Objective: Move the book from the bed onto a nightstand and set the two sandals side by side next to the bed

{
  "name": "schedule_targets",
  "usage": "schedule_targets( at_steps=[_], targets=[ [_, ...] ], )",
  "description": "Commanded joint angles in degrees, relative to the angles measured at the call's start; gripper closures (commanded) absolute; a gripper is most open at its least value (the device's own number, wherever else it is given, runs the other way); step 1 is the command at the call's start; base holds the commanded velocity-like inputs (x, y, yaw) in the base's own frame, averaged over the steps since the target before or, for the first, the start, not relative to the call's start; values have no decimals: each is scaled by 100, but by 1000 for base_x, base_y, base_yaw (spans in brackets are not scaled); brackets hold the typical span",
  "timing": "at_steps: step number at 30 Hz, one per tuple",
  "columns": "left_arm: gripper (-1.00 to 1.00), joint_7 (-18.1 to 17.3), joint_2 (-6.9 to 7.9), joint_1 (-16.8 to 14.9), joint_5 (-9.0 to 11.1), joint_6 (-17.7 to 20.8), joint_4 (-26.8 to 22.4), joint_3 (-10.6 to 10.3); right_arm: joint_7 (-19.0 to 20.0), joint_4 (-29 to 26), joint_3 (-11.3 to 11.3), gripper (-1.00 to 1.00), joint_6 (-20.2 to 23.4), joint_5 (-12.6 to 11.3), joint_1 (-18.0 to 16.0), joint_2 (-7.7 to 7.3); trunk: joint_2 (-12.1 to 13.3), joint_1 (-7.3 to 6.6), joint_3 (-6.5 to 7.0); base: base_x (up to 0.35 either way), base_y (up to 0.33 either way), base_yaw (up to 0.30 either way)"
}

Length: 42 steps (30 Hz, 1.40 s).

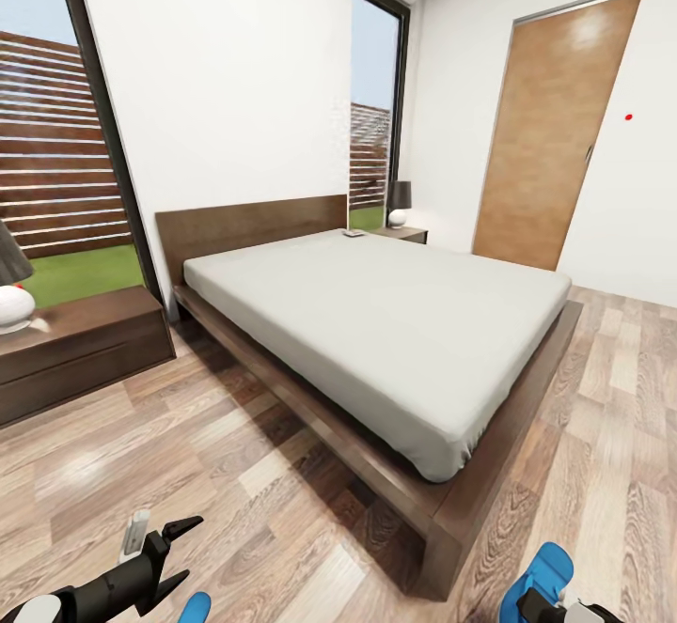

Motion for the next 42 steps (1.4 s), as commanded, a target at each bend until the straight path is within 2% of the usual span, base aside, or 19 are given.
schedule_targets(
  at_steps=[1, 17, 20, 25, 29, 30, 34, 35, 38, 39, 42],
  targets=[
    [-100, -46, -2, -4, -47, 27, 2, 14, 35, 18, -25, 100, 1, -2, -8, -3, -2, -1, -6, 6, 2, 0],
    [-100, -53, 6, -4, -47, 13, -4, 36, 50, 18, -41, 100, -41, -36, 119, -56, -2, -1, -6, 1, 0, 0],
    [-100, -33, 7, -4, -47, -175, -3, 38, 43, 18, -42, 100, -42, -46, 123, -78, -2, -1, -6, 0, 0, 0],
    [-100, 54, 90, -13, -69, -338, 16, 20, 83, 18, -36, 100, -42, -53, 160, -323, -2, -1, -6, 0, 0, 0],
    [-100, 343, 184, -58, -226, -447, 138, 15, 178, 18, -40, 100, -38, -144, 213, -484, -2, -1, -6, 0, 0, 0],
    [-100, 425, 202, -77, -259, -461, 155, 14, 211, 19, -41, 100, -36, -194, 220, -514, -2, -1, -6, 0, 0, 0],
    [-100, 909, 307, -302, -342, -481, 190, 12, 464, 19, -41, 100, -35, -662, 277, -642, -2, -1, -6, 0, 0, 0],
    [-100, 1146, 356, -440, -356, -475, 205, 12, 623, 19, -40, 100, -34, -924, 302, -698, -2, -1, -6, 0, 0, 0],
    [-100, 1539, 418, -666, -364, -466, 222, 12, 935, 18, -37, 100, -22, -1307, 327, -778, -2, -1, -6, 0, 0, 0],
    [-100, 1803, 444, -807, -362, -461, 228, 12, 1179, 18, -36, 100, -11, -1500, 341, -818, -2, -1, -6, 0, 0, 0],
    [-100, 2161, 466, -1003, -358, -449, 236, 12, 1575, 18, -38, 100, 2, -1687, 387, -857, -2, -1, -6, 0, 0, 0]
  ],
)
